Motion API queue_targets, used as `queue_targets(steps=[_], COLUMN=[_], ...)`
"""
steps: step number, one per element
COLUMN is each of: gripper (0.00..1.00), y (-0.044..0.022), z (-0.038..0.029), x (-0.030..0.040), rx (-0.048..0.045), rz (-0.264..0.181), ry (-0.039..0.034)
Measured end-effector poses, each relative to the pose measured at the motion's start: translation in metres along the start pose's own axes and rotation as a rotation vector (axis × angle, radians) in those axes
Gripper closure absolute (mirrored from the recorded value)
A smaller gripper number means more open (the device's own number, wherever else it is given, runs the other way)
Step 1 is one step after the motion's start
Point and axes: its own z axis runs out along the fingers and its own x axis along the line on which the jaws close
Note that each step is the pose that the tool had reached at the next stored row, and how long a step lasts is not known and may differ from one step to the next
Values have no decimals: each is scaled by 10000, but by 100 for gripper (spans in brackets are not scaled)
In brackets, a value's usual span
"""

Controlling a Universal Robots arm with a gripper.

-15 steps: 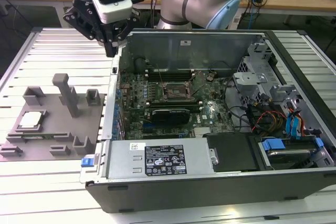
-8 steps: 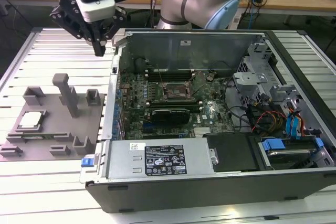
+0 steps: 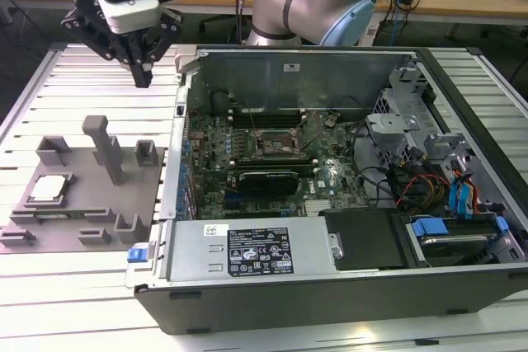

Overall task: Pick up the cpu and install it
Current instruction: 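Reach for the cpu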

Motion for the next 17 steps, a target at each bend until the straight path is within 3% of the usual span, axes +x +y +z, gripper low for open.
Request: queue_targets(steps=[14,17], gripper=[89,89], y=[6,8], z=[-9,2], x=[376,524], rx=[-1,-1], rz=[0,-1], ry=[-8,-10])
